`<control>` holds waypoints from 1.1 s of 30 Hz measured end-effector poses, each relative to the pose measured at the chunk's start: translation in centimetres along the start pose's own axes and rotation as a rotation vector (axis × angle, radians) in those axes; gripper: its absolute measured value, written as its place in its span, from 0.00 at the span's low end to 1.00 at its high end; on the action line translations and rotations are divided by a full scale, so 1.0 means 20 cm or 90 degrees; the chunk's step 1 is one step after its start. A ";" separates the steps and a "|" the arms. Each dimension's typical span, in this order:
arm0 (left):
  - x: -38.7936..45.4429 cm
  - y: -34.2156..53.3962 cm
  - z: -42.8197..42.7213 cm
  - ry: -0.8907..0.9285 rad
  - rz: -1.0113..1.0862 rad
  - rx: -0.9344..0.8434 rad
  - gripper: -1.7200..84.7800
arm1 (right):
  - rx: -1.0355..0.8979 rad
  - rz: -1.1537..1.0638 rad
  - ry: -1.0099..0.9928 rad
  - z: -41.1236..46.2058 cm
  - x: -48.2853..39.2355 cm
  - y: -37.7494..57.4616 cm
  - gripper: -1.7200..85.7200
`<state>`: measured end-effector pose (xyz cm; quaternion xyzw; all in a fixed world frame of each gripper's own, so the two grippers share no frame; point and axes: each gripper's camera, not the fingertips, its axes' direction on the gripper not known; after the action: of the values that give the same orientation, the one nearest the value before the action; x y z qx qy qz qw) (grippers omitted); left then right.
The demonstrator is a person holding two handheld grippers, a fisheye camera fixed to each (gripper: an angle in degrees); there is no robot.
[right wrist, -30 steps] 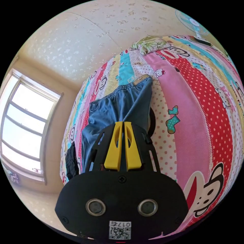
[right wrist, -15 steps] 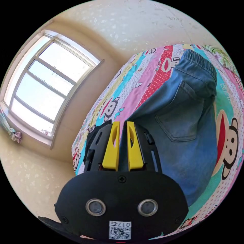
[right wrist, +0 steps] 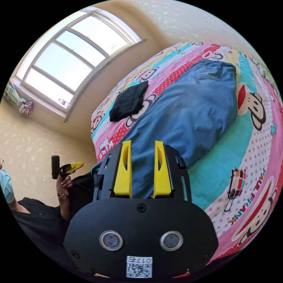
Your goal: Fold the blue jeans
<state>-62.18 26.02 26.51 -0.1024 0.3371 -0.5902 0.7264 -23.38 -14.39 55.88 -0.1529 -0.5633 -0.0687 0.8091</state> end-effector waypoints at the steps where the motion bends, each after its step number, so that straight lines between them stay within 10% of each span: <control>1: 0.00 0.00 -0.03 -0.005 0.004 0.014 0.15 | -0.001 0.010 -0.008 0.00 0.00 0.08 0.16; 8: 0.06 -0.10 0.39 0.048 0.034 -0.287 0.12 | 0.097 0.083 -0.018 0.13 -0.08 0.77 0.18; 15: 0.14 -0.36 0.46 -0.144 0.044 -0.295 0.20 | 0.124 0.134 -0.103 0.22 -0.04 0.72 0.22; 21: -0.11 -0.20 0.50 -0.016 -0.065 -0.255 0.17 | 0.058 0.213 -0.106 0.28 0.06 0.62 0.18; 25: -0.13 -0.12 0.71 0.149 -0.063 -0.451 0.14 | 0.042 0.198 -0.121 0.28 0.10 0.61 0.18; 33: 0.06 -0.06 0.70 0.074 0.029 -0.525 0.08 | 0.003 0.302 -0.475 0.29 0.43 0.73 0.07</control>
<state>-54.51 21.16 37.28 -0.3438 0.5879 -0.3939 0.6173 -21.33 1.71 63.28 -0.2907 -0.7660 0.1803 0.5443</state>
